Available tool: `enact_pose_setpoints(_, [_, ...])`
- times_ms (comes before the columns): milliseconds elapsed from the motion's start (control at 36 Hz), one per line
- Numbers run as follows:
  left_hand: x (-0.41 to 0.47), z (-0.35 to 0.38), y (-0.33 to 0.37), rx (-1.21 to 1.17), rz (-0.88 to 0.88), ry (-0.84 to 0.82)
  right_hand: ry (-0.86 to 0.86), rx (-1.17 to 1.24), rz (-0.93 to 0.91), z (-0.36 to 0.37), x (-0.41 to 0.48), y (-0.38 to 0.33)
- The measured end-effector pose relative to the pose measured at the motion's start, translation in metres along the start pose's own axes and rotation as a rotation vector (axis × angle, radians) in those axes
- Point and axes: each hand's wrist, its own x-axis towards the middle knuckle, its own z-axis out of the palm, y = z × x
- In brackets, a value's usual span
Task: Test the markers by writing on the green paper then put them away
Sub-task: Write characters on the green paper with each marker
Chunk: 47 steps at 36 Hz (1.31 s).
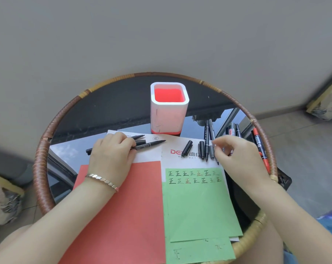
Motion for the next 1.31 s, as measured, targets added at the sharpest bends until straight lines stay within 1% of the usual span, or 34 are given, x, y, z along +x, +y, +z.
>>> enact_pose_setpoints(83, [-0.007, -0.008, 0.009, -0.109, 0.024, -0.014, -0.026, -0.084, 0.033, 0.000, 0.021, 0.000])
enact_pose_setpoints(194, [-0.027, -0.019, 0.030, -0.265, 0.149, -0.152, -0.108, -0.183, 0.101, 0.008, 0.048, -0.005])
enact_pose_setpoints(306, [-0.049, -0.016, 0.045, -0.262, 0.204, -0.236, -0.179, -0.345, 0.145, 0.019, 0.064, -0.010])
enact_pose_setpoints(361, [-0.055, -0.012, 0.049, -0.241, 0.221, -0.266, -0.182, -0.377, 0.176, 0.023, 0.066, -0.010])
enact_pose_setpoints(472, [-0.060, -0.002, 0.048, -0.228, 0.229, -0.306, -0.139, -0.308, 0.234, 0.027, 0.065, -0.011])
enact_pose_setpoints(556, [-0.062, 0.002, 0.045, -0.234, 0.243, -0.310, -0.113, -0.120, 0.286, 0.022, 0.061, -0.010])
enact_pose_setpoints(611, [-0.063, 0.004, 0.044, -0.249, 0.240, -0.293, -0.089, -0.049, 0.291, 0.016, 0.058, -0.008])
enact_pose_setpoints(833, [-0.063, 0.006, 0.045, -0.305, 0.225, -0.260, -0.171, -0.117, 0.192, 0.023, 0.052, -0.004])
enact_pose_setpoints(972, [-0.064, 0.005, 0.045, -0.313, 0.221, -0.274, -0.206, -0.211, 0.194, 0.028, 0.058, -0.011])
enact_pose_setpoints(1028, [-0.064, 0.005, 0.045, -0.306, 0.223, -0.278, -0.222, -0.209, 0.202, 0.029, 0.060, -0.013])
enact_pose_setpoints(1083, [-0.064, 0.005, 0.045, -0.294, 0.229, -0.286, -0.221, -0.130, 0.205, 0.026, 0.060, -0.017])
enact_pose_setpoints(1139, [-0.064, 0.005, 0.045, -0.292, 0.229, -0.288, -0.200, 0.008, 0.221, 0.020, 0.055, -0.021])
enact_pose_setpoints(1222, [-0.064, 0.006, 0.045, -0.310, 0.221, -0.281, -0.177, 0.240, 0.244, 0.009, 0.042, -0.027])
enact_pose_setpoints(1306, [-0.063, 0.006, 0.045, -0.316, 0.216, -0.282, -0.127, 0.530, 0.296, 0.005, 0.023, -0.029])
